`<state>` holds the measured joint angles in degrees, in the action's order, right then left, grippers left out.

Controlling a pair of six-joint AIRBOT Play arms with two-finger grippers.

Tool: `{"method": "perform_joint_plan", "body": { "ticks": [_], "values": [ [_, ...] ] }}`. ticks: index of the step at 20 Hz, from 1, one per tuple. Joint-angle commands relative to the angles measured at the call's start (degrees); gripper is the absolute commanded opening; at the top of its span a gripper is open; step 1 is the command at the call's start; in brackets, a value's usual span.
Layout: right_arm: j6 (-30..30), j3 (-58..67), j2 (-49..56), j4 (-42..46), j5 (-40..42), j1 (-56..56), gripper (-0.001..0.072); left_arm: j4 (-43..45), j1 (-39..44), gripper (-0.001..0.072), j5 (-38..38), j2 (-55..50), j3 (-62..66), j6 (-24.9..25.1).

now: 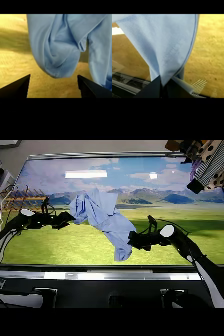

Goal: Fold the clothes and pants, and hang the long-sleeved shirts on hangers.

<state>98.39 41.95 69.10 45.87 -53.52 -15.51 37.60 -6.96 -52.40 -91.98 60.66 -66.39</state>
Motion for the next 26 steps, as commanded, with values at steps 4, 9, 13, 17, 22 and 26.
{"method": "perform_joint_plan", "body": {
  "ticks": [4, 9, 13, 17, 22, 26],
  "values": [
    [0.0, 0.0, -0.1, -0.2, -0.1, 0.0, 0.0078, -0.8, 2.8, 0.0360, 1.2, -2.8, 1.5, 0.4],
    [0.0, 0.0, -1.1, -0.2, 0.3, 0.0, 0.0078, -0.8, 3.4, 0.0104, 0.8, -3.8, 1.5, 0.4],
    [0.0, 0.0, -5.0, 0.0, 2.6, 0.0, 0.0071, -0.8, 3.1, 0.0015, -1.6, -3.8, 2.6, 0.4],
    [-2.0, 1.2, -10.9, 3.1, 4.9, 0.2, 0.0031, 0.1, 2.0, 0.0013, -6.4, -0.9, 9.0, 0.4],
    [4.1, 16.3, -20.4, 25.5, 2.9, 1.9, 0.0029, 5.4, -3.9, 0.0013, -9.4, 11.3, 25.3, -6.0],
    [4.0, 33.9, -26.5, 35.2, 0.0, 1.8, 0.0029, 6.9, -9.6, 0.0013, -9.6, 22.2, 40.2, -10.9]
  ]
}}
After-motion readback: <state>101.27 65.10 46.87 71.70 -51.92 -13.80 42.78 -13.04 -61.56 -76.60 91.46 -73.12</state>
